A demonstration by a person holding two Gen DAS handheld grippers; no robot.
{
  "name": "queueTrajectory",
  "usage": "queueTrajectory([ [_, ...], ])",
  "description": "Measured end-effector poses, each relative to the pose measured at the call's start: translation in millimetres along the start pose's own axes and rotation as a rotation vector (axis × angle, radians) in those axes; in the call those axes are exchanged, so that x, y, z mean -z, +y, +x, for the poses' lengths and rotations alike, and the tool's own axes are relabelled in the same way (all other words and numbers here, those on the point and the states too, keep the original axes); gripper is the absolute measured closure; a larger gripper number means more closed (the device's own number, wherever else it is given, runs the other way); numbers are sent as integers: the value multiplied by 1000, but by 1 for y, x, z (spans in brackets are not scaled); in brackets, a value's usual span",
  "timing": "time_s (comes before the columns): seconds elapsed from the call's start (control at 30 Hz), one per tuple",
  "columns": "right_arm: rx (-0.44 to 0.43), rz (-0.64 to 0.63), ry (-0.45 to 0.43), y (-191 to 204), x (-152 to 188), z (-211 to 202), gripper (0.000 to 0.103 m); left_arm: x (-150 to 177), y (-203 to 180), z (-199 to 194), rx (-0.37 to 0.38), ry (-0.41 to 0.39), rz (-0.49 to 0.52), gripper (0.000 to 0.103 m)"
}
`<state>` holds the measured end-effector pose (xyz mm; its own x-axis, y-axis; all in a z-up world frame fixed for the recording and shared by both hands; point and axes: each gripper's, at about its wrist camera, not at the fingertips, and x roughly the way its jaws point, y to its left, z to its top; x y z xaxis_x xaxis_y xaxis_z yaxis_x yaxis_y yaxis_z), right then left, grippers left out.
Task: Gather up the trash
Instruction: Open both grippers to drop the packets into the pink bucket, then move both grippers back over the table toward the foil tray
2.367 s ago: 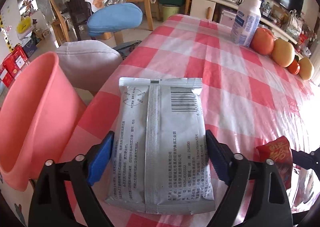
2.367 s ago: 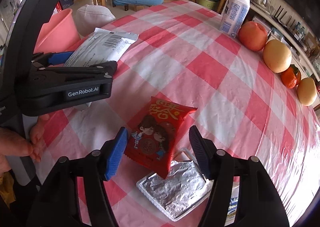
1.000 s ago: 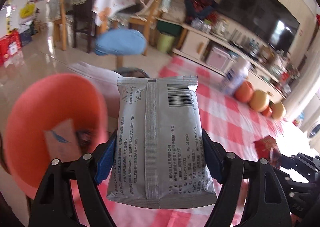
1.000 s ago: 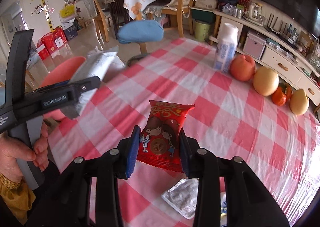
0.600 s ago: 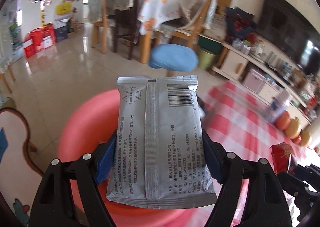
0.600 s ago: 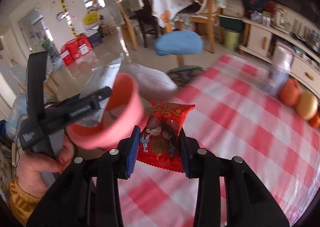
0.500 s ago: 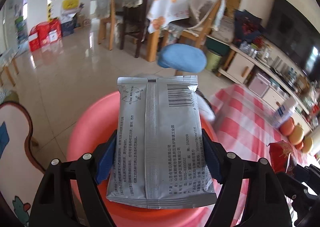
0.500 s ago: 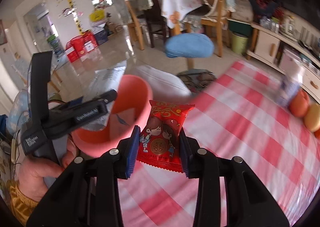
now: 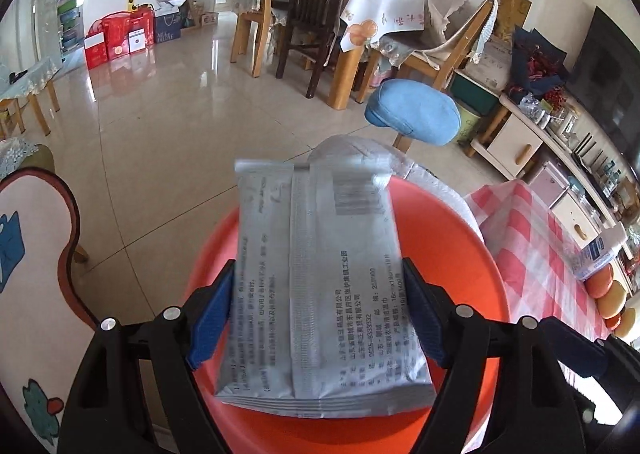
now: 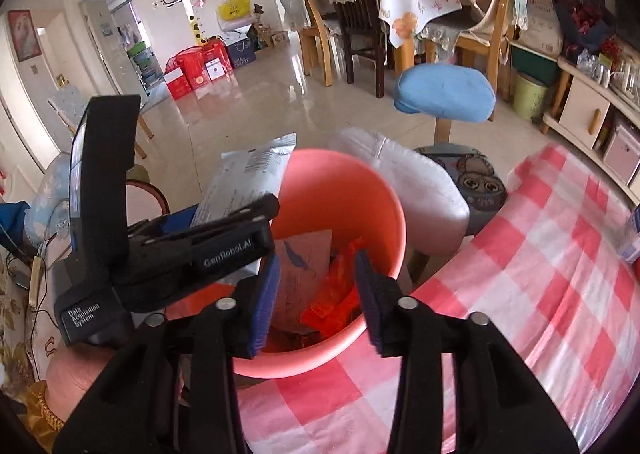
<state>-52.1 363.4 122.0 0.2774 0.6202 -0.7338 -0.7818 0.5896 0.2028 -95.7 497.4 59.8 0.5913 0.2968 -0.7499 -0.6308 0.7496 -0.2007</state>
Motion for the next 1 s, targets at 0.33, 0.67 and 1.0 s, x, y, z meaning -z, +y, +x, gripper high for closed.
queueTrajectory([
  [0.33,161,38,-85,-23,20,-55,22,8,-37,-12,-35,-58,143,12],
  [0.67,280,66,-127,-46,52,-120,20,27,-85,-40,4,-128,290,10],
  [1.0,366,156,-163,-77,96,-174,20,57,-134,-65,56,-165,425,10],
])
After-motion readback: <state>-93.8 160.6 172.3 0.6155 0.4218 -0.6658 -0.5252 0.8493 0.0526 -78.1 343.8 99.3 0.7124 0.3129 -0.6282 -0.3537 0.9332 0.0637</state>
